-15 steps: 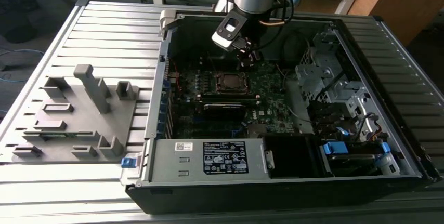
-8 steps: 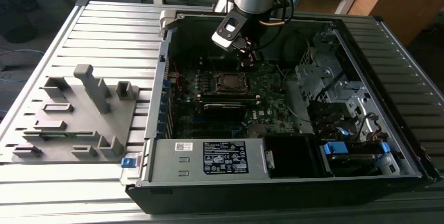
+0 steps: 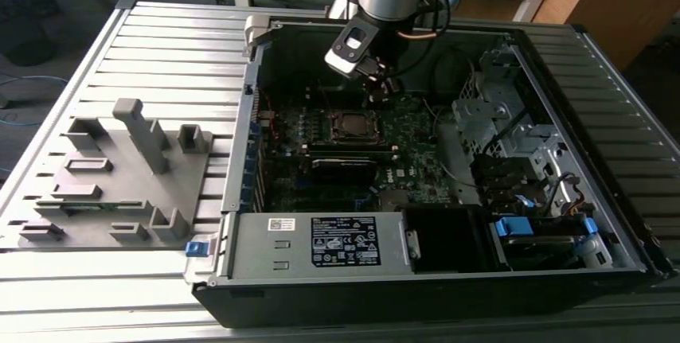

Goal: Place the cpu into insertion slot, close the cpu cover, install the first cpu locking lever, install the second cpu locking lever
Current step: 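Close the cpu cover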

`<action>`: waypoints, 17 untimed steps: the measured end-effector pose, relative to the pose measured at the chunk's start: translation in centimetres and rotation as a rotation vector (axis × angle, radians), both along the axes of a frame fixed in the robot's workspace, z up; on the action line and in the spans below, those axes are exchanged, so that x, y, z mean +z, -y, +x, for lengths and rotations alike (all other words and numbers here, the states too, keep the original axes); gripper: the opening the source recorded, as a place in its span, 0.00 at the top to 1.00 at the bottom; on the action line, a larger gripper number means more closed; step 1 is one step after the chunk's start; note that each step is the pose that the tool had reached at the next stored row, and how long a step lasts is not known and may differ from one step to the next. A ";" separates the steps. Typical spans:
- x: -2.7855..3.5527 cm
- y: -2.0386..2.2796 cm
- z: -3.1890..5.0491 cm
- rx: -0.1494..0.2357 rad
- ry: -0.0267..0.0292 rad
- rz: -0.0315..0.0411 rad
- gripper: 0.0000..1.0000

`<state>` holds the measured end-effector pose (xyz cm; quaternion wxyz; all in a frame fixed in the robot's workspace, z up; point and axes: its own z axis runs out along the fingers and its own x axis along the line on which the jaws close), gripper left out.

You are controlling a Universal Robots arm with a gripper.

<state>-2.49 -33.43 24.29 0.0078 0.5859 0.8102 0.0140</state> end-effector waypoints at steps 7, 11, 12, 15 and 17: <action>0.00 0.00 0.00 0.041 0.0000 0.0001 0.90; -0.01 0.00 0.00 0.070 0.0000 0.0001 0.90; -0.01 0.00 0.00 0.078 0.0000 0.0001 0.90; -0.01 0.00 0.00 0.103 0.0000 0.0001 0.90; -0.01 0.00 0.00 0.121 0.0000 0.0000 0.90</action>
